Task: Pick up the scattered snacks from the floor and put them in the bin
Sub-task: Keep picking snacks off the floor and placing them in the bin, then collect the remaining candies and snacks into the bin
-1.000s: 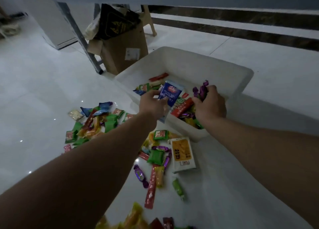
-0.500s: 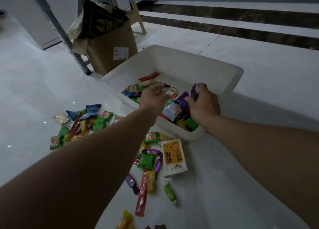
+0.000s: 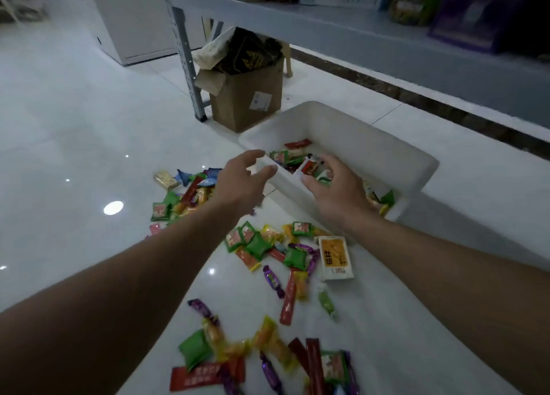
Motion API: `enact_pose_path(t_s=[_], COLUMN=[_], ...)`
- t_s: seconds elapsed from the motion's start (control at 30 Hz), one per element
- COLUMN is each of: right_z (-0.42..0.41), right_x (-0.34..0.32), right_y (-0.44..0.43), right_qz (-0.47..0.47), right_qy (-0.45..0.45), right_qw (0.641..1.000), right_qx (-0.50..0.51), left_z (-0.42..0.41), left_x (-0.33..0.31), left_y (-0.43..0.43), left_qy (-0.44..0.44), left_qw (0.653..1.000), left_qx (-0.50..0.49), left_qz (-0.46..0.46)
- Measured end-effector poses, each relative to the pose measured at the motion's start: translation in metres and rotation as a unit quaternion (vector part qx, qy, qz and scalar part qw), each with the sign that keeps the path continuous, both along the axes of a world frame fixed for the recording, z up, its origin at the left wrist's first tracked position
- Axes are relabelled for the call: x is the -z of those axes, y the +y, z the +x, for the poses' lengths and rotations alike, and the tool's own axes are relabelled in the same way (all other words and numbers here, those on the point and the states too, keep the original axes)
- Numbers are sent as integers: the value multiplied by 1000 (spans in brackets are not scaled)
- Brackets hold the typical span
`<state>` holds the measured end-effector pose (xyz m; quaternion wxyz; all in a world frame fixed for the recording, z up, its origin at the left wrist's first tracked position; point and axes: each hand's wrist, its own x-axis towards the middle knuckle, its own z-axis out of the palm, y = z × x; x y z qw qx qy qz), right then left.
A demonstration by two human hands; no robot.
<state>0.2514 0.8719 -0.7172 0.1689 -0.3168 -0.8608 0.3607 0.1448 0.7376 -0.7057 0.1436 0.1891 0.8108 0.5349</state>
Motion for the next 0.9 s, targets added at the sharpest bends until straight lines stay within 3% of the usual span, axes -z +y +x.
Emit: enact_pose_path(t_s=[0.27, 0.67, 0.9], right_z=[18, 76, 69], right_x=[-168, -509, -595], right_y=[-110, -254, -301], right_qz=[-96, -147, -187], right_qy=[-5, -74, -58], right_qw=[995, 986, 980], right_qx=[-21, 7, 45], left_z=[8, 59, 27], left_x=[-160, -514, -604], left_y=[-141, -321, -385], left_qy=[-67, -102, -83], left_qw=[998, 994, 995], left_qx=[0, -14, -15], left_qz=[-12, -45, -59])
